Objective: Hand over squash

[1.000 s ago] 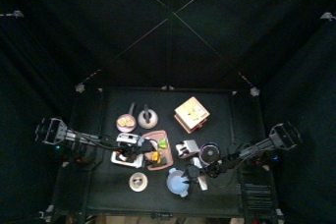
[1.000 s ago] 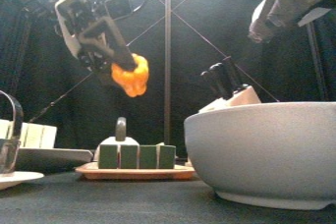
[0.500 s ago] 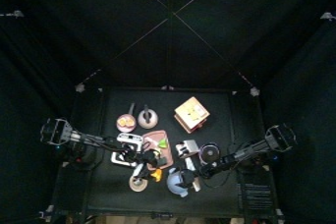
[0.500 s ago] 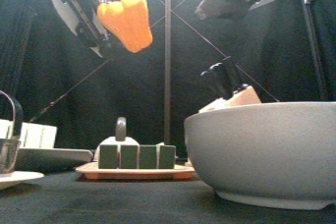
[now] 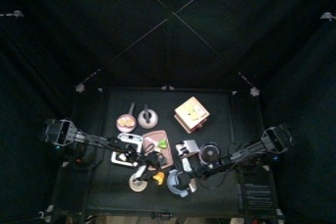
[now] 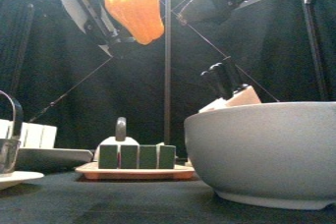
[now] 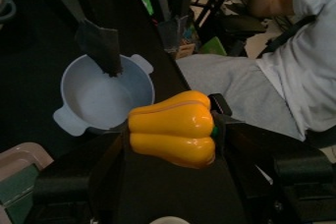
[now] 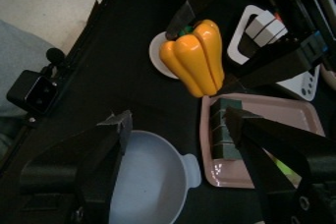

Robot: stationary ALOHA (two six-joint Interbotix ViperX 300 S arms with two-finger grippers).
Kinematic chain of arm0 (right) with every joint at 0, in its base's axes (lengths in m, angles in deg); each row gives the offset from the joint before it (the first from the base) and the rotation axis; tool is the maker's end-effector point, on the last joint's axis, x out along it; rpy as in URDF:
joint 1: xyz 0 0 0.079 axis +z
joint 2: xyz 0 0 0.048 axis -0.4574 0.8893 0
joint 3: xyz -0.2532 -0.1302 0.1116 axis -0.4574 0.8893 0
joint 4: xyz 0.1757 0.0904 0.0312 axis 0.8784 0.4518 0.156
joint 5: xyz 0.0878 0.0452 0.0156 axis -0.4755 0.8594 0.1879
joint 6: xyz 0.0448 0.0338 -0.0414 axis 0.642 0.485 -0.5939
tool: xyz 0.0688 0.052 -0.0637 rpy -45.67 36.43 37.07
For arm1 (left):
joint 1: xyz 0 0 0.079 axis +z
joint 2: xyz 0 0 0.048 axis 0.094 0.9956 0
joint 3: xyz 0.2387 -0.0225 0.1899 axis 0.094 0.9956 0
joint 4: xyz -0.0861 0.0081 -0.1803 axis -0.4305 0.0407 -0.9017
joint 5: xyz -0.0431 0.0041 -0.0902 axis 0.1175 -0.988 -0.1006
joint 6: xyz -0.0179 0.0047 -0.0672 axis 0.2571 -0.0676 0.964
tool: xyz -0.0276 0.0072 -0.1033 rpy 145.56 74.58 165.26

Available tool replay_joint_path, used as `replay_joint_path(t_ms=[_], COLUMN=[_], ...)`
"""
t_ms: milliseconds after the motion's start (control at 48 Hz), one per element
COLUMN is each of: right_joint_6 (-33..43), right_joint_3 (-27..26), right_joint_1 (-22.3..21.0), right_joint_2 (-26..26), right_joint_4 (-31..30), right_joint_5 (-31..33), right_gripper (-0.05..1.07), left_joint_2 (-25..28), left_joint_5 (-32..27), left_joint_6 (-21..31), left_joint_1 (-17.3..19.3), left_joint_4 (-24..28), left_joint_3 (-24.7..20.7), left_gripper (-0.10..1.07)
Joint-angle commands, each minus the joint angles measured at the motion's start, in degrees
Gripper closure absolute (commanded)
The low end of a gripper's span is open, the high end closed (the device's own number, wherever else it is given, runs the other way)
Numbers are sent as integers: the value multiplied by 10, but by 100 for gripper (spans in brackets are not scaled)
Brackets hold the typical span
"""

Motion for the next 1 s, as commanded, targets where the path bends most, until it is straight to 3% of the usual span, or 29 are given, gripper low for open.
replay_joint_path(t_ms=[0,604,979], right_joint_6=[0,-1,-1], right_joint_3=[-18,-26,-31], right_joint_1=[1,2,4], right_joint_2=[-12,-10,-5], right_joint_4=[-3,-8,-45], right_joint_5=[1,21,12], right_gripper=[-2,-2,-2], left_joint_2=[-4,17,22], left_joint_5=[4,33,33], left_joint_6=[-1,-2,-3], left_joint_1=[0,-1,-2], left_joint_4=[-1,3,7], left_joint_3=[-14,-37,-47], left_gripper=[14,14,14])
